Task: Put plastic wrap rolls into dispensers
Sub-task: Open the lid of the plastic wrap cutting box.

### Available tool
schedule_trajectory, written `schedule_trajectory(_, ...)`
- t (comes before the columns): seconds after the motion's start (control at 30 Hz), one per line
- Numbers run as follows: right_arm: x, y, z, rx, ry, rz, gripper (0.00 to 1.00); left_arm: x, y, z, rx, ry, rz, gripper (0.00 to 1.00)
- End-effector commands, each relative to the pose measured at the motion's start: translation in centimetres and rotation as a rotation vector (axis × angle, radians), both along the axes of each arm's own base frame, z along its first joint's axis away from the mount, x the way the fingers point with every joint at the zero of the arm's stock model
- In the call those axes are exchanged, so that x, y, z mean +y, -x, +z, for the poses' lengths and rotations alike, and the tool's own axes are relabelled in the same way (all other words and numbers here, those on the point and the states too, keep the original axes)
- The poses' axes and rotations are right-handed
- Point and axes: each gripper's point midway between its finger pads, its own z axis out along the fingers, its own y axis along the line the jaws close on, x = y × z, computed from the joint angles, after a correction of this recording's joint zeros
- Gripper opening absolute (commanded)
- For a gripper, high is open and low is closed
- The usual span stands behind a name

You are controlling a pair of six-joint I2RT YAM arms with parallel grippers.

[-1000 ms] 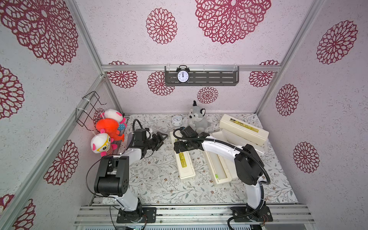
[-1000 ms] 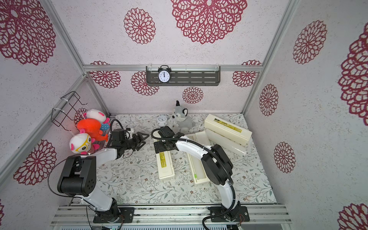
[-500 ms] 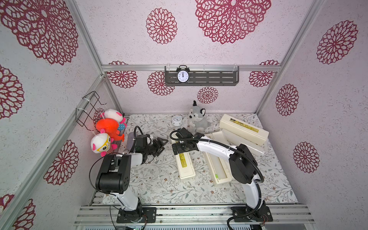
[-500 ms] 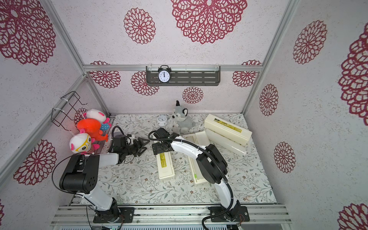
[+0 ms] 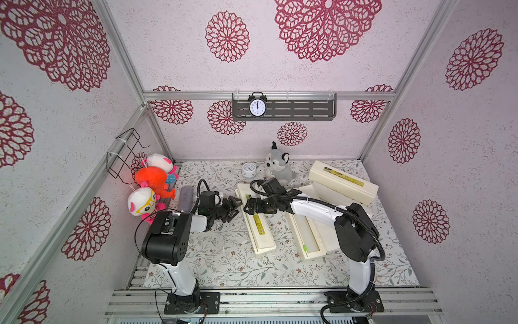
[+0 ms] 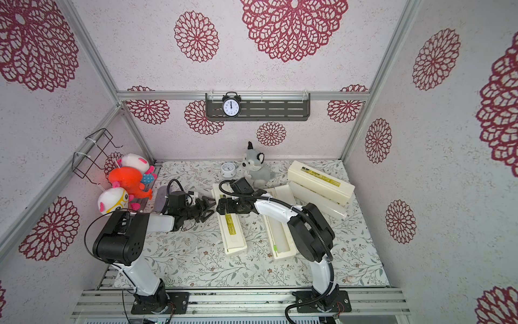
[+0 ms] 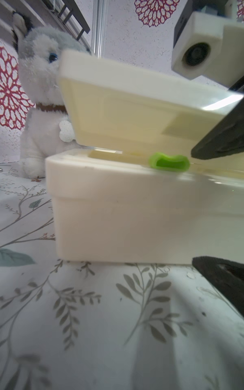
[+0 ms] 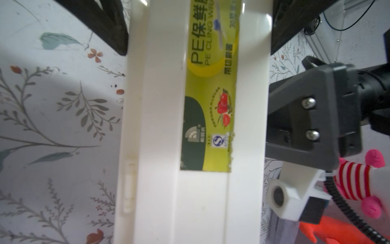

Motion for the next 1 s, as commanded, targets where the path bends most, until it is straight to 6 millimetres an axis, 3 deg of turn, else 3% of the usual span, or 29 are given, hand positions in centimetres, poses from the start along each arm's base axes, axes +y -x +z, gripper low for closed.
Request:
schedule_trajectory(0.0, 1.5, 1.1, 4.5, -0.031, -0.110, 0.065, 0.99, -2.0, -0.7, 1.1, -0.035, 0.011, -0.051, 0.79)
schedule_trajectory(0.3, -1.4, -0.3, 3.7, -0.160, 0.196, 0.012, 0.99, -2.5, -0.9, 1.9, -0.033, -0.059, -0.090, 0.81)
schedule_trajectory(0.5, -1.8, 0.4, 2.8, -0.183, 0.331, 0.055, 0.99, -2.5, -1.2, 2.1, -0.033, -0.060, -0.089, 0.81)
schedule_trajectory(0.67, -3.8, 0.8, 1.6, -0.177, 0.445, 0.056, 0.98, -2.7, -1.4, 2.5, -0.041, -0.063, -0.097, 0.81)
schedule_trajectory(0.8, -4.7, 1.0, 1.7, -0.171, 0.452, 0.046, 0.97, -2.6, -1.5, 2.4, -0.041, -0.068, -0.100, 0.81)
schedule_trajectory(0.97, -5.2, 0.7, 3.3, -0.147, 0.300, 0.014, 0.93, -2.7, -1.1, 1.4, -0.025, -0.066, -0.109, 0.81)
